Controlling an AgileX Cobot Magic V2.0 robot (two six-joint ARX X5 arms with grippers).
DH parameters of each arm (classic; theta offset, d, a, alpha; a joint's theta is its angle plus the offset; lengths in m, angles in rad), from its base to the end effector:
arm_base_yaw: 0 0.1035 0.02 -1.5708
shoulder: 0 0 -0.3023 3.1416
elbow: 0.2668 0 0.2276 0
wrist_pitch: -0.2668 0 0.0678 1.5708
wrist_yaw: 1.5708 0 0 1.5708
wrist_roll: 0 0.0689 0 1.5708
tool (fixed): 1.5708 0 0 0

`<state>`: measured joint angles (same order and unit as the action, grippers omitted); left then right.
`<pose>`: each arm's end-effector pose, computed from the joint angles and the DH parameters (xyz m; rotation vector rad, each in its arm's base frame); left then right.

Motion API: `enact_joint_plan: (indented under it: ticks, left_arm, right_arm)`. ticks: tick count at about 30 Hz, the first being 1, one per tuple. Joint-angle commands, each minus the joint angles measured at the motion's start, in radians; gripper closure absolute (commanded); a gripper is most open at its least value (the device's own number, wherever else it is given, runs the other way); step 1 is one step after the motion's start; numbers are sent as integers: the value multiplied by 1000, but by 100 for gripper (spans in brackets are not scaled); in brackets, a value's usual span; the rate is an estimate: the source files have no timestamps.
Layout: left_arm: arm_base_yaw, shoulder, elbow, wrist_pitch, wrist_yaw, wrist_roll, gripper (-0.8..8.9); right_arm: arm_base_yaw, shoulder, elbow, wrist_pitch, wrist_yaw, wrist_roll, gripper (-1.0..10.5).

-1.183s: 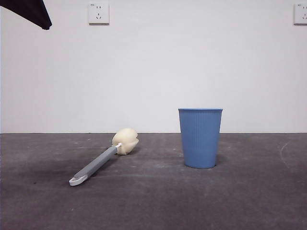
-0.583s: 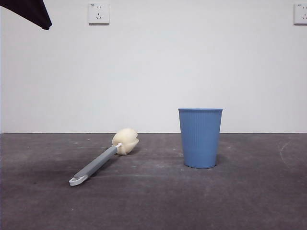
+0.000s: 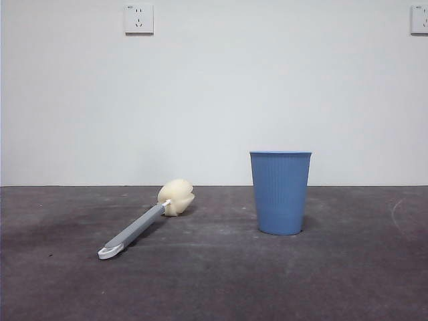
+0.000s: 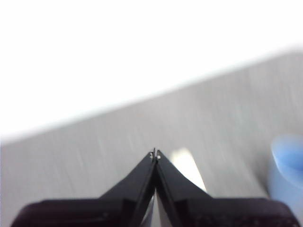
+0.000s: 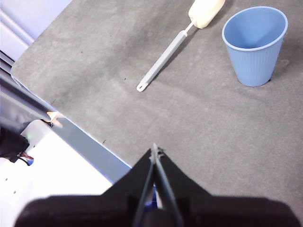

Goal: Pick up the cup brush,pick up the cup,insert the brush into the cup,clean the cup,put the cup brush back,put the cup back to the fixed position on the table

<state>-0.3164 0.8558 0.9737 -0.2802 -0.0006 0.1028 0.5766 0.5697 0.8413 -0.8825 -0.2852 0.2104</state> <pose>0.1594 -0.0521 0.3951 0.1275 0.1446 -0.3232 0.0486 0.0547 0.3064 0.0996 0.7072 0.7642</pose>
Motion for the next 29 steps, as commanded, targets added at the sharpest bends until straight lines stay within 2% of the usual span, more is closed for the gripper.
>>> enact_joint_plan:
  ticks: [1, 4, 11, 19, 29]
  left_arm:
    - [131, -60, -35, 72, 90, 41, 817]
    - [248, -173, -128, 96, 86, 41, 817]
    - [380, -399, -410, 199, 81, 31, 817]
    - [404, -615, -747, 311, 80, -30, 817]
    - [404, -723, -942, 309, 80, -86, 817]
  right_arm:
    - [2, -1, -1, 5, 3, 6, 946]
    - [2, -1, -1, 5, 3, 6, 946]
    - [2, -1, -1, 5, 3, 6, 946]
    - [2, -1, -1, 5, 3, 6, 946]
    - [2, -1, -1, 5, 3, 6, 946]
